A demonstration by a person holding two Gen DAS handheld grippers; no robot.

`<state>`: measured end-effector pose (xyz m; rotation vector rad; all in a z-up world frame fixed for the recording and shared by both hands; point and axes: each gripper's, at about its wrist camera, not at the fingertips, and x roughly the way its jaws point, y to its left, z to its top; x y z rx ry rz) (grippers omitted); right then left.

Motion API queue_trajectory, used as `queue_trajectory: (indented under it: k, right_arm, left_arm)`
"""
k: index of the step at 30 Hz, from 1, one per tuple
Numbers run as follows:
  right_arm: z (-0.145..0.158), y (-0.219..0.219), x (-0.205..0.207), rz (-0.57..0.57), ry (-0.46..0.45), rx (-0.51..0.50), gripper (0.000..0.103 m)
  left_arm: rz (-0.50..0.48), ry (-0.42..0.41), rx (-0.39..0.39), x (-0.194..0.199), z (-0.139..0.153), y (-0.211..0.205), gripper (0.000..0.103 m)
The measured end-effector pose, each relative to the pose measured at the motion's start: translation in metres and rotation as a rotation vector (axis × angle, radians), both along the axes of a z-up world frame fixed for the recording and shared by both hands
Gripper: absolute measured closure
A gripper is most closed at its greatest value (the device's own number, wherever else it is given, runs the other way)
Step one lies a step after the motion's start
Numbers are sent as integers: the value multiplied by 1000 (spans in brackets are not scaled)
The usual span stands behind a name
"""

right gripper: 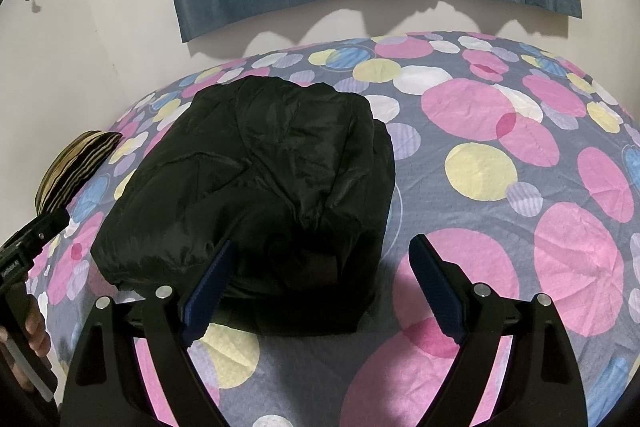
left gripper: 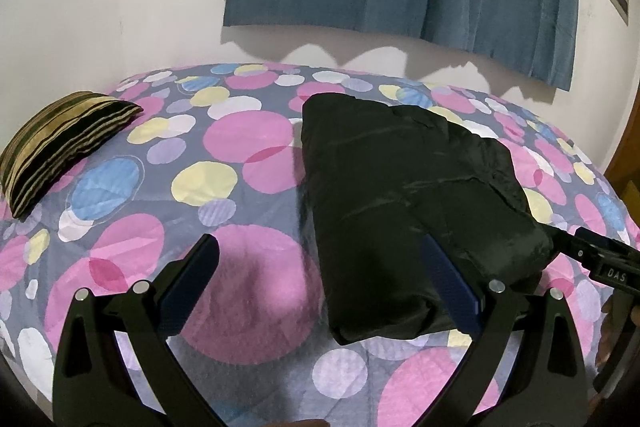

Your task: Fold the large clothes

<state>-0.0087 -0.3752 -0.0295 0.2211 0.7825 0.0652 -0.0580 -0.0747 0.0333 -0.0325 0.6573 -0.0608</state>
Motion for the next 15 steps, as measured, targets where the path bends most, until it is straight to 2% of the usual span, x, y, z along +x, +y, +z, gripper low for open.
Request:
queue_trajectory:
  k: [8,10,12,15]
  right_arm:
    - [-6,1,-1,15,4,0,16]
    - [-6,-1,-2,20,9,2,16]
    - [-5,-4,-3,25,12,-8,16]
    - [-4,-18,-7,10,12,-36,16]
  left_arm:
    - [22,29,-18,-1,-1,5,2]
    - [15,16,6,0,-1,7,2]
    - [57,-14,33,2,0,12,2]
    - [104,7,40,12,-5,30,2]
